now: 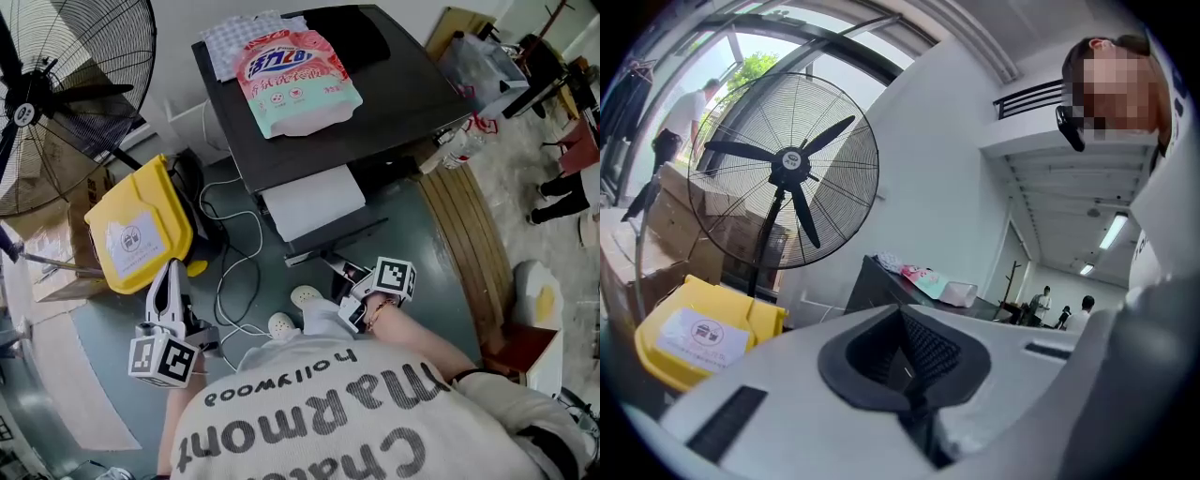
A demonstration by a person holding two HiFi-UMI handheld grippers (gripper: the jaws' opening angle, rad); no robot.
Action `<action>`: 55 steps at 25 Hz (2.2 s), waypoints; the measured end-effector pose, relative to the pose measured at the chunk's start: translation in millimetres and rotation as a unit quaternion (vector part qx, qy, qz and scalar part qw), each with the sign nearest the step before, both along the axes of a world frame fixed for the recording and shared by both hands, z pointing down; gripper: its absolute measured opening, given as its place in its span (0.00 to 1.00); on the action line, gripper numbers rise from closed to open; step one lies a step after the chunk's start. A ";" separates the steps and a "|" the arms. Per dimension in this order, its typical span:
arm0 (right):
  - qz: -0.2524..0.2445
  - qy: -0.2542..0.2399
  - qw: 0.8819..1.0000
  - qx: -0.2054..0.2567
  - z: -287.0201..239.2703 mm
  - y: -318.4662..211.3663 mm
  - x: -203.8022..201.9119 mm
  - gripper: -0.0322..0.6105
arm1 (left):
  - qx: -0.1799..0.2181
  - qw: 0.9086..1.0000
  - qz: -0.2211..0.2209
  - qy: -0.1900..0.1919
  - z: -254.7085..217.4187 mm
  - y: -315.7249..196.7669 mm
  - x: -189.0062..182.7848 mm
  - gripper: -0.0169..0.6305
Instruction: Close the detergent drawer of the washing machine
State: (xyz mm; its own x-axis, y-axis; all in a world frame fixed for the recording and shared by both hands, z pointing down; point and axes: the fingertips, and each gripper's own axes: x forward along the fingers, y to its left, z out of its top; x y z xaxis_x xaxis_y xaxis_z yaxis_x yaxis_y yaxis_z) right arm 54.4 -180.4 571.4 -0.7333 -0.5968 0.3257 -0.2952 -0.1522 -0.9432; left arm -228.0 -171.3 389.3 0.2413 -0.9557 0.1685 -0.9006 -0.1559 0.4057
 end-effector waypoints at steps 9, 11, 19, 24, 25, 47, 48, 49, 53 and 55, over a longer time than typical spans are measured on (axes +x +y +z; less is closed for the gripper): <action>-0.007 -0.010 1.000 0.020 -1.6 -12.0 -4.8 0.16 | 0.003 1.000 -0.013 -0.002 -3.1 1.9 -5.2 0.04; -0.006 -0.011 1.000 0.022 -2.4 -15.2 -6.0 0.16 | 0.003 1.000 -0.015 -0.003 -3.7 2.3 -6.5 0.04; -0.005 -0.008 1.000 0.012 -8.0 -28.7 -13.7 0.16 | 0.003 1.000 -0.027 -0.005 -9.9 -0.9 -17.3 0.04; -0.008 -0.005 1.000 0.007 -5.9 -30.5 -13.6 0.16 | 0.007 0.999 -0.032 -0.007 -12.0 -1.4 -18.8 0.04; -0.008 -0.005 1.000 0.007 -5.3 -31.1 -13.4 0.16 | 0.007 0.999 -0.033 -0.006 -11.1 -1.2 -18.6 0.04; -0.016 -0.012 1.000 0.023 -6.0 -52.3 -21.0 0.16 | 0.010 0.999 -0.042 -0.009 -11.1 -8.3 -26.2 0.04; -0.016 -0.012 1.000 0.023 -6.1 -52.9 -21.5 0.16 | 0.010 0.999 -0.042 -0.009 -10.9 -8.7 -26.6 0.04; -0.017 -0.012 1.000 0.023 -6.1 -53.5 -22.1 0.16 | 0.010 0.999 -0.041 -0.010 -11.4 -9.4 -26.8 0.04; -0.019 -0.012 1.000 0.020 -7.0 -58.1 -24.2 0.16 | 0.011 0.999 -0.043 -0.010 -12.6 -12.8 -29.2 0.04; -0.020 -0.012 1.000 0.020 -7.0 -60.0 -24.5 0.16 | 0.010 0.999 -0.045 -0.010 -12.1 -13.6 -30.7 0.04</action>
